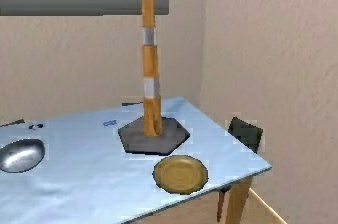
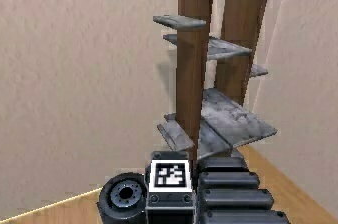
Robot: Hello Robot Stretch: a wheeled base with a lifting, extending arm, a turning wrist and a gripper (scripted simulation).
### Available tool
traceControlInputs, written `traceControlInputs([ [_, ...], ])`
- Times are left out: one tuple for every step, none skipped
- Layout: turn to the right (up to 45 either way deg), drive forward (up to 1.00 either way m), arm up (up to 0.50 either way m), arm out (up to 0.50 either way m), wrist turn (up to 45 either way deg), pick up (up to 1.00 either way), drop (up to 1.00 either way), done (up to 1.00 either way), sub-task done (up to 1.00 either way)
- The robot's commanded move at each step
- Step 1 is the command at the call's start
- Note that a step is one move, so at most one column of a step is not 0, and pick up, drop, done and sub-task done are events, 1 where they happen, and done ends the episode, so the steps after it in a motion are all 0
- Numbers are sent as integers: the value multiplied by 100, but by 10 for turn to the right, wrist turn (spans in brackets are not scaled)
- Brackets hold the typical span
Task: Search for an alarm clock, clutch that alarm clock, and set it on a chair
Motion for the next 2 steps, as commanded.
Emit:
traceControlInputs([
  [-450, 0, 0, 0, 0, 0, 0, 0, 0],
  [-30, 0, 0, 0, 0, 0, 0, 0, 0],
])
